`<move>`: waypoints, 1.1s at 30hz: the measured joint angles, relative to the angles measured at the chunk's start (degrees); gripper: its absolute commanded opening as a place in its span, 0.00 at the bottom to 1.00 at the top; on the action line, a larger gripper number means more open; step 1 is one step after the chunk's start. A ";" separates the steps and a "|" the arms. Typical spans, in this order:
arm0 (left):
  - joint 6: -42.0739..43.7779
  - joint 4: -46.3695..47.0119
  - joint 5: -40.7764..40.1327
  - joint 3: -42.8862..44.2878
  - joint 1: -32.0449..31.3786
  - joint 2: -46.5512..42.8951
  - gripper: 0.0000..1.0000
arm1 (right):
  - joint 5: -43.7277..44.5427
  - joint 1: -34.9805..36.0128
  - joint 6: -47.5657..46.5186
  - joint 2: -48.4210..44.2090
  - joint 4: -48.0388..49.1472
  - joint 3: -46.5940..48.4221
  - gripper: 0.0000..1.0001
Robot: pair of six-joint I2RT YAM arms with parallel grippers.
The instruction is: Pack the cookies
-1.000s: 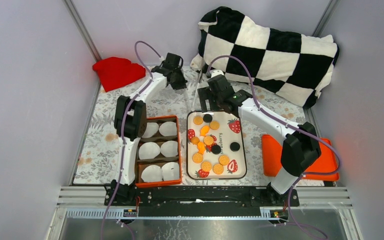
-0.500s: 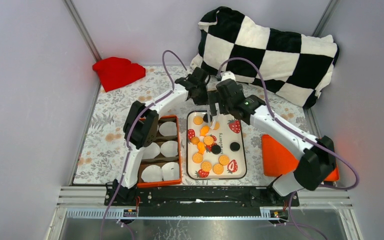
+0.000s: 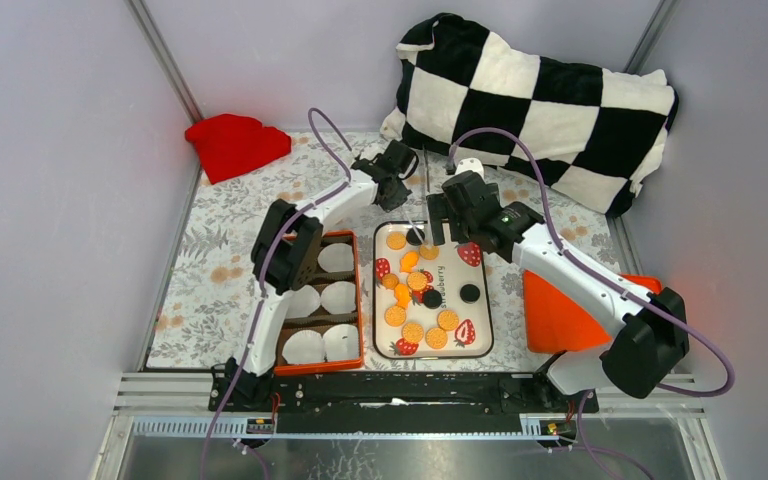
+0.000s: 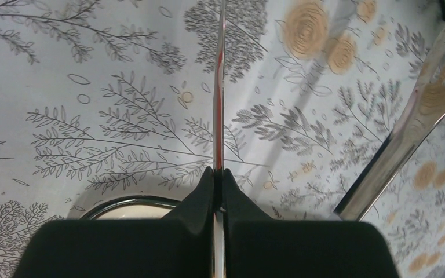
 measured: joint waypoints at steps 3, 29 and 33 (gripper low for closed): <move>-2.93 -0.83 -1.75 0.00 0.15 0.98 0.00 | -0.04 0.00 -0.02 0.00 0.02 0.00 1.00; -3.63 5.44 -3.15 -8.02 2.40 -5.44 0.79 | -2.27 -0.09 -2.51 15.43 0.85 9.22 1.00; 1.88 6.93 -7.87 -13.66 0.37 -19.19 0.84 | -3.06 -0.44 -3.78 26.67 0.59 20.57 1.00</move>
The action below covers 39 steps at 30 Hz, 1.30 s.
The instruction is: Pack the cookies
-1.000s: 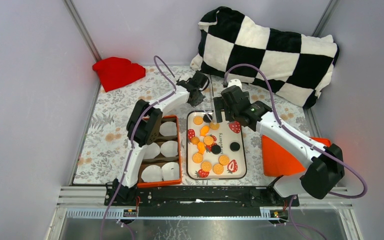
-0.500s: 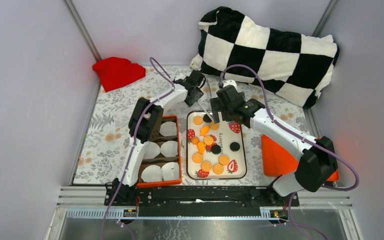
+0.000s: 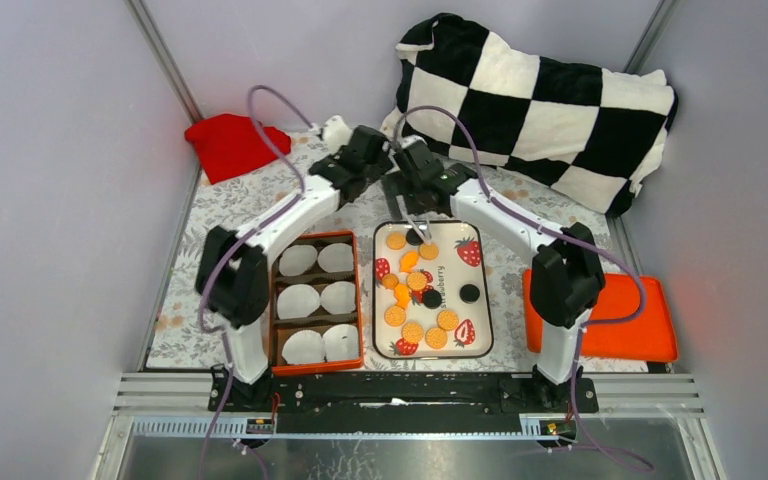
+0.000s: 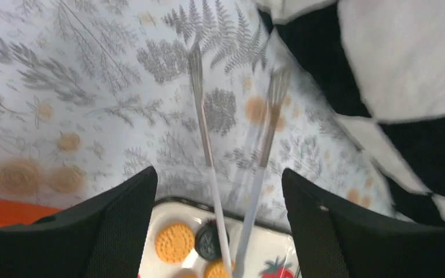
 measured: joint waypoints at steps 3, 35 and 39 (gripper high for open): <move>4.28 2.45 -9.09 -5.35 0.59 -8.44 0.84 | -4.85 0.87 -2.25 3.13 -1.01 8.02 1.00; 11.82 0.76 -25.51 -23.50 -4.94 -42.64 0.86 | -10.08 -7.28 -2.95 28.22 -6.12 24.06 1.00; 11.98 0.28 -25.44 -25.57 -4.94 -43.06 0.86 | -10.56 -7.50 -2.29 29.46 -6.47 24.13 1.00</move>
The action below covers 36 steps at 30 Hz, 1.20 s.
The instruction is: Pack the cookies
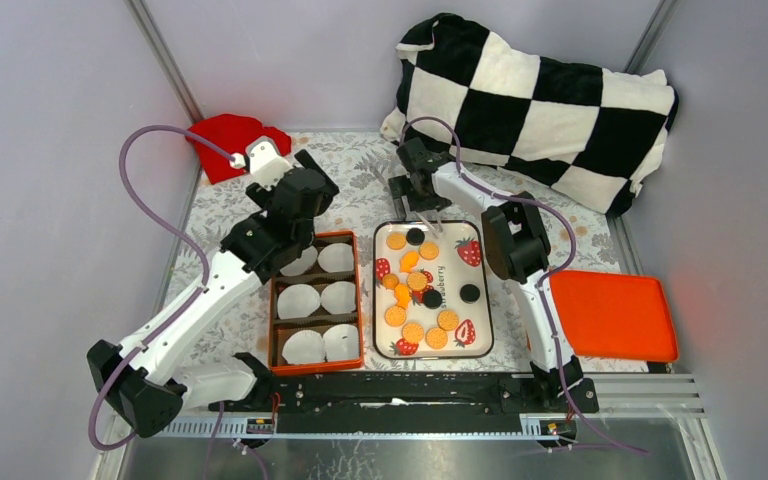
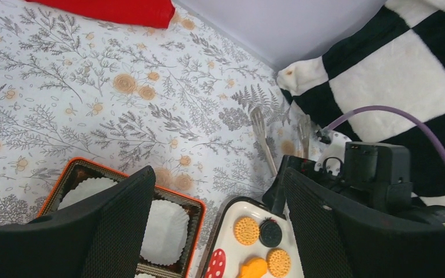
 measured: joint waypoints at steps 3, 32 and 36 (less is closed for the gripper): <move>-0.02 -0.42 0.52 -1.09 0.00 0.00 0.86 | -0.37 -0.11 0.48 0.00 0.17 -0.28 0.87; 1.51 -0.39 2.89 -2.45 0.00 -1.95 0.86 | 0.11 0.70 -1.44 -8.90 -9.09 2.34 0.33; 2.84 -0.15 5.16 -2.45 0.00 -1.68 0.86 | 0.09 2.12 -0.96 -17.51 -9.38 -1.57 0.36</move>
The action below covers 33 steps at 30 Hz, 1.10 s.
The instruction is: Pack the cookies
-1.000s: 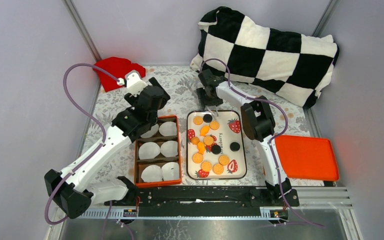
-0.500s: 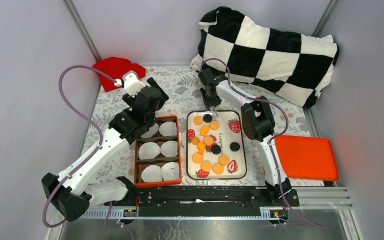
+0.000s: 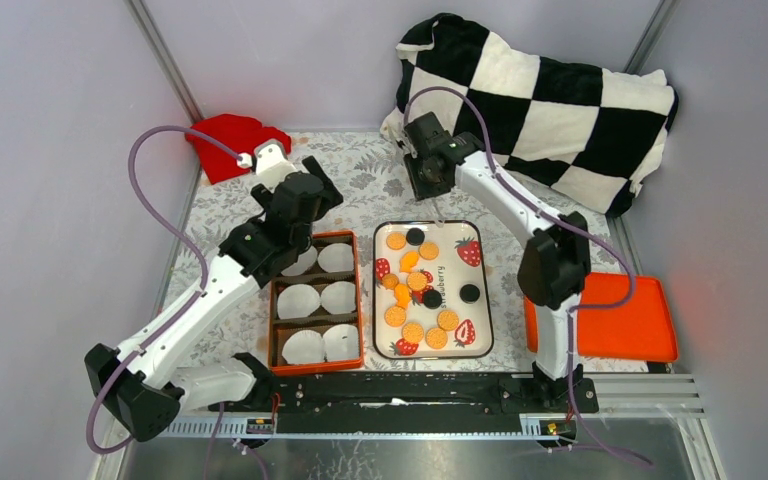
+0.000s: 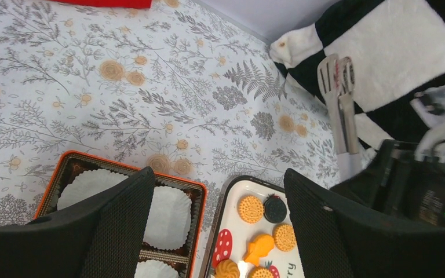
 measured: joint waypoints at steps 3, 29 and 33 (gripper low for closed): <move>1.05 0.24 2.03 0.00 0.00 1.05 0.86 | -0.02 1.14 0.68 -5.64 -0.33 -3.67 0.36; 2.38 2.21 10.21 -5.62 -0.13 0.15 0.86 | 0.00 5.05 9.07 -32.41 0.76 -33.79 0.41; 2.38 2.23 10.69 -6.32 -0.28 -1.29 0.86 | 0.09 9.03 11.13 -36.54 0.76 -38.66 0.41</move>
